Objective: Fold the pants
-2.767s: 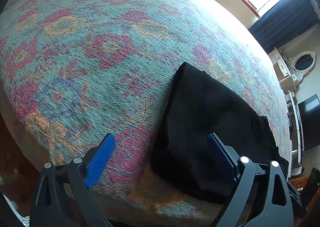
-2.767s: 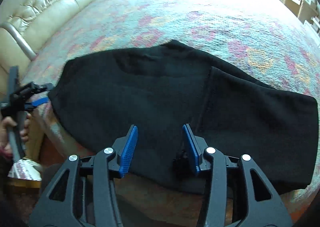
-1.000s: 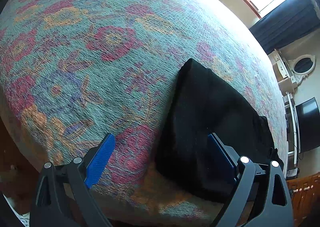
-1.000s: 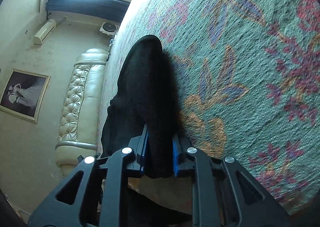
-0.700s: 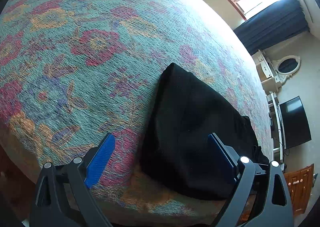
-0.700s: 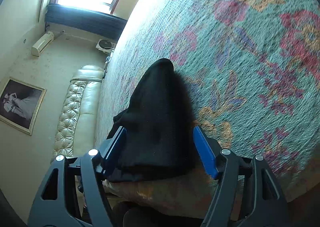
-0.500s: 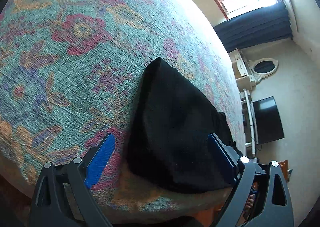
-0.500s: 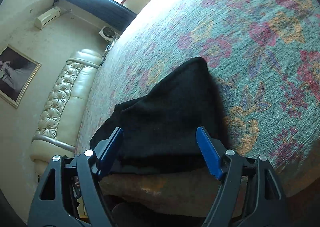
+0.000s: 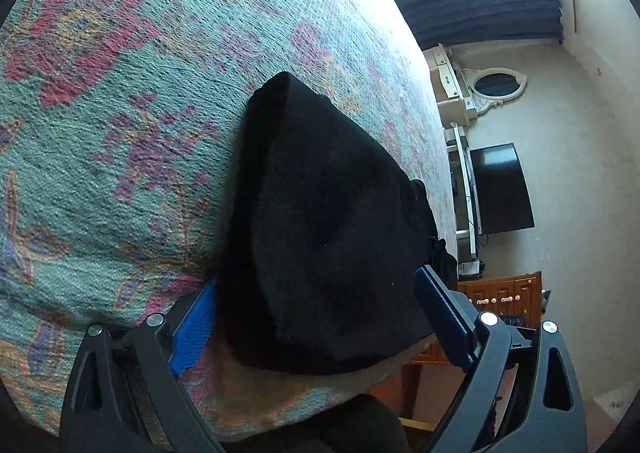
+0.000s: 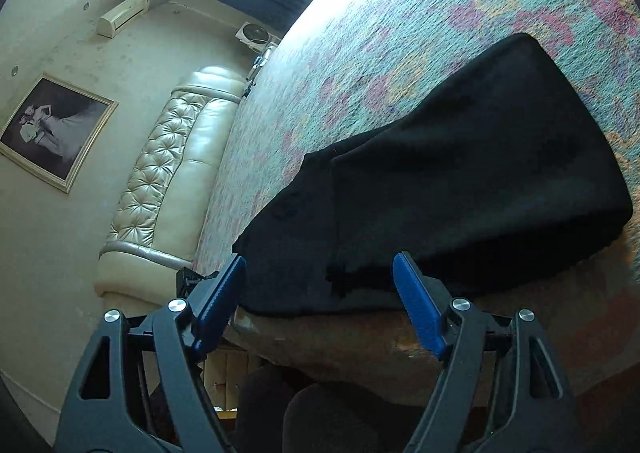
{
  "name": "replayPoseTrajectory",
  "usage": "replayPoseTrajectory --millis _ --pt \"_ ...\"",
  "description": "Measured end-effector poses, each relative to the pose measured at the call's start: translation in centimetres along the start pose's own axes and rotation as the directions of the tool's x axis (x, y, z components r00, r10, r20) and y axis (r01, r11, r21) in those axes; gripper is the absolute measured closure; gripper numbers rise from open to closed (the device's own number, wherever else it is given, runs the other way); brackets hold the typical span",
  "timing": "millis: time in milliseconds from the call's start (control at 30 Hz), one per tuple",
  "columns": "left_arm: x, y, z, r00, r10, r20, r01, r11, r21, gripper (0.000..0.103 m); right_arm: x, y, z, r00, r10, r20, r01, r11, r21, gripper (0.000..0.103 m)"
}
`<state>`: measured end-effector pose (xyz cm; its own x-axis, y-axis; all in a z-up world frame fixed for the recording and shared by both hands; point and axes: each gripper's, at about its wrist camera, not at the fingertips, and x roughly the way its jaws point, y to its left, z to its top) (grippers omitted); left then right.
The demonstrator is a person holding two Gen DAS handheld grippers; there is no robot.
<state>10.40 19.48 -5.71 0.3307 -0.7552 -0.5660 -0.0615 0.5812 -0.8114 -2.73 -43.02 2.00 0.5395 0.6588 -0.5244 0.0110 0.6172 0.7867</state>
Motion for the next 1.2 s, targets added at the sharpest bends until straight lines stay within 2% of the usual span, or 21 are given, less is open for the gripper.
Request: replayPoseTrajectory --millis 100,133,167,200,233,267,333,367,500,633,800,900,1033,1133,1200 --pt "0.3 -0.4 0.1 1.000 -0.011 0.007 0.011 1.000 0.001 0.012 1.5 -0.1 -0.7 0.999 -0.014 -0.036 0.014 1.000 0.009 0.027" --pt "0.4 -0.5 0.0 1.000 -0.004 0.007 0.004 1.000 0.011 0.018 1.9 -0.2 -1.0 0.999 -0.019 -0.046 0.019 1.000 0.007 0.027" --pt "0.5 -0.5 0.0 1.000 0.007 -0.001 -0.007 1.000 0.021 0.042 2.3 -0.1 -1.0 0.998 -0.026 -0.054 0.026 1.000 0.006 0.027" --pt "0.8 -0.1 0.0 0.999 0.021 -0.024 -0.021 1.000 0.012 0.072 2.7 -0.1 -1.2 0.998 -0.035 -0.060 0.035 0.999 0.005 0.027" --pt "1.2 0.8 -0.1 0.999 0.027 -0.047 -0.028 0.999 -0.017 0.081 2.9 0.0 -1.4 0.997 -0.044 -0.062 0.044 0.999 0.001 0.027" --pt "1.2 1.4 -0.2 0.999 -0.002 -0.048 -0.001 0.999 -0.044 0.083 3.1 0.1 -1.5 0.997 -0.051 -0.060 0.051 0.999 -0.002 0.027" --pt "1.0 2.1 -0.1 0.998 -0.056 -0.038 0.053 0.996 -0.074 0.086 3.4 0.3 -1.6 0.997 -0.052 -0.060 0.052 0.999 -0.001 0.027" --pt "0.8 2.1 0.1 0.997 -0.061 -0.037 0.058 0.995 -0.078 0.087 3.4 0.5 -1.6 0.997 -0.056 -0.054 0.055 0.998 -0.003 0.027" --pt "-0.5 -0.7 0.4 0.998 -0.058 -0.008 0.058 0.998 -0.003 0.089 3.1 1.1 -1.6 0.998 -0.060 -0.030 0.060 0.998 -0.010 0.027" --pt "-1.7 -6.2 0.8 0.995 -0.097 0.025 0.095 0.991 0.091 0.089 2.8 1.5 -1.6 0.999 -0.042 -0.024 0.042 0.999 -0.011 0.027" --pt "-0.9 -14.9 0.8 0.993 -0.115 0.012 0.109 0.965 0.239 0.089 2.3 2.1 -1.2 0.999 -0.019 -0.026 0.018 0.999 -0.028 0.027" --pt "1.1 -20.4 0.4 0.993 -0.112 -0.021 0.113 0.941 0.319 0.089 1.6 2.1 -1.0 1.000 0.002 -0.027 -0.003 0.999 -0.035 0.027" --pt "6.3 -27.5 -1.0 0.991 -0.096 -0.089 0.124 0.901 0.415 0.089 0.3 1.8 -0.6 0.999 0.039 -0.010 -0.039 0.999 -0.031 0.027" --pt "11.1 -30.9 -2.6 0.983 -0.090 -0.162 0.154 0.879 0.451 0.088 -1.0 0.9 -0.4 0.997 0.073 0.015 -0.073 0.997 -0.014 0.027" --pt "14.5 -32.7 -3.9 0.978 -0.059 -0.199 0.150 0.863 0.483 0.088 -1.8 0.1 -0.3 0.996 0.086 0.033 -0.086 0.996 0.000 0.027"
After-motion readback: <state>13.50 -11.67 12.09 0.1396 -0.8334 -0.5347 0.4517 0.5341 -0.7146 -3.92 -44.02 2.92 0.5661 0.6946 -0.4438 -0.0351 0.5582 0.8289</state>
